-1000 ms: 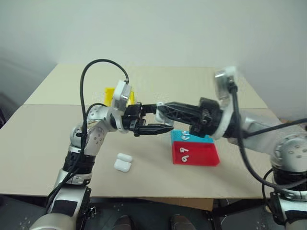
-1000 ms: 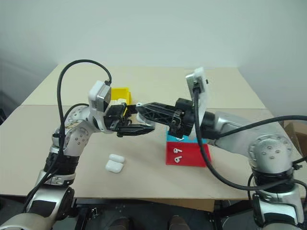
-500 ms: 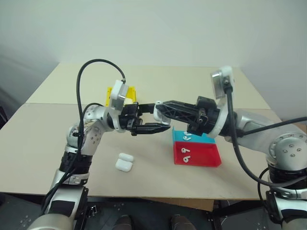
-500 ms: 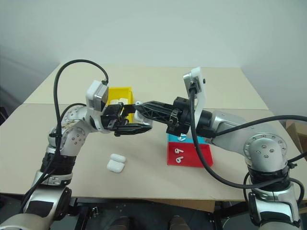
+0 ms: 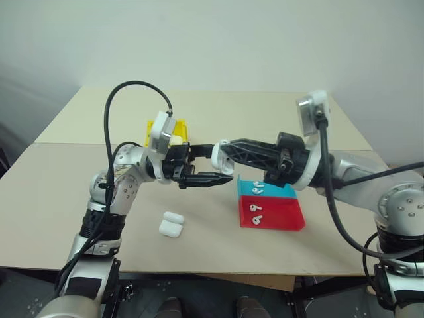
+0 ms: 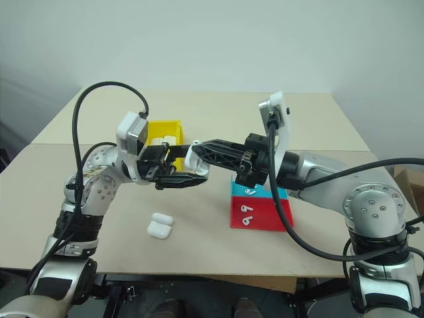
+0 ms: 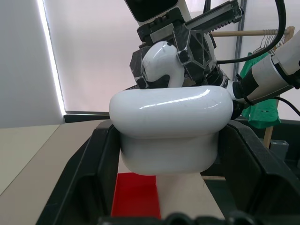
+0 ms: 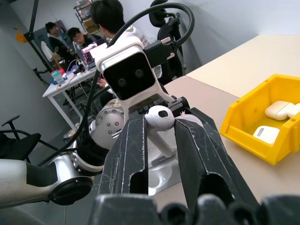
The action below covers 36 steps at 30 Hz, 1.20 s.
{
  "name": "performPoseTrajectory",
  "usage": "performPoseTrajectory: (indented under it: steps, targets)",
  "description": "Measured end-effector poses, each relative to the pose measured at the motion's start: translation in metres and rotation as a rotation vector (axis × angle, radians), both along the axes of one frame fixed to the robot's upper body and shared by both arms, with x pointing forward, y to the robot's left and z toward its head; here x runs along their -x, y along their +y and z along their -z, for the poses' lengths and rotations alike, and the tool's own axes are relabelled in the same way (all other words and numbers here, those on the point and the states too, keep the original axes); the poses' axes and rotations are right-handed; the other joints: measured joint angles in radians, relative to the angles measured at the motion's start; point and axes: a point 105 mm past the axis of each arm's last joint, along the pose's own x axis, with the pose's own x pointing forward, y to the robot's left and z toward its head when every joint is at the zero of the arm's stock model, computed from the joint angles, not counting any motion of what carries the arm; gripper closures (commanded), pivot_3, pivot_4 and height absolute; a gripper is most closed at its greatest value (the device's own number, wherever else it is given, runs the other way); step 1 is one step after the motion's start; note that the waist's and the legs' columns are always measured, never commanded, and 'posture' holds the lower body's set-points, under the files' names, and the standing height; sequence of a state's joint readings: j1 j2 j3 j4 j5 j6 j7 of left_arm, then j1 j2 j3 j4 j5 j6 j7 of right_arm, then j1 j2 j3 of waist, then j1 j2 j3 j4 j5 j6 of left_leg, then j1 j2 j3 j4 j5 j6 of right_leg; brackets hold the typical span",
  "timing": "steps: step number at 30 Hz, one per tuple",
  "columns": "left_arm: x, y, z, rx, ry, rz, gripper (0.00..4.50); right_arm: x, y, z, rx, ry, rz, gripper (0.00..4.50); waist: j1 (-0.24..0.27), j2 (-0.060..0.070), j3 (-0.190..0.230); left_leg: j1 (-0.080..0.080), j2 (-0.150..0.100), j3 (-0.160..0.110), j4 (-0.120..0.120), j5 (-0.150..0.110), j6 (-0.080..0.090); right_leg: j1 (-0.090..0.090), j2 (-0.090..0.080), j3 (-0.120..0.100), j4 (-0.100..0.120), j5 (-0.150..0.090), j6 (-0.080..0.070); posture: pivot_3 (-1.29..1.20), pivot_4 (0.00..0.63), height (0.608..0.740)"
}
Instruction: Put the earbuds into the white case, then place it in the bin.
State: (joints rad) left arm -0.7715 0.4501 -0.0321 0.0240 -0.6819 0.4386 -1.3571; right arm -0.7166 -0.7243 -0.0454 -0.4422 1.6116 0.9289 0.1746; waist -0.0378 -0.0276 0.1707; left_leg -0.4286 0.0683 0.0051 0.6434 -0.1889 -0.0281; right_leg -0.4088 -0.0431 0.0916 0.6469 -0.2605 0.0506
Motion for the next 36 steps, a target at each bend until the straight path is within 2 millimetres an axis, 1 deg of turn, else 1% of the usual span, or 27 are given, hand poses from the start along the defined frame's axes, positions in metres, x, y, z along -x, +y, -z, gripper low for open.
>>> performPoseTrajectory:
  steps: [12, 36]
  targets:
    - [-0.005, 0.003, 0.001, 0.005, 0.001, -0.023, 1.68, -0.001, -0.001, 0.007, 0.025, 0.011, -0.001, 3.8, 0.0, 0.0, 0.0, 0.0, 0.0, 0.0, 0.0, 0.0, 0.0, 0.0, 0.0, 0.0, 0.0, 0.0, 0.0, 0.0, 0.15, 0.74]
    - [-0.007, 0.003, 0.003, 0.003, 0.004, -0.031, 1.68, 0.0, -0.001, 0.012, 0.048, 0.007, -0.018, 3.8, -0.001, 0.0, 0.0, 0.0, 0.0, 0.0, 0.0, 0.0, 0.0, 0.0, 0.0, 0.0, 0.0, 0.0, 0.0, 0.0, 0.15, 0.74]
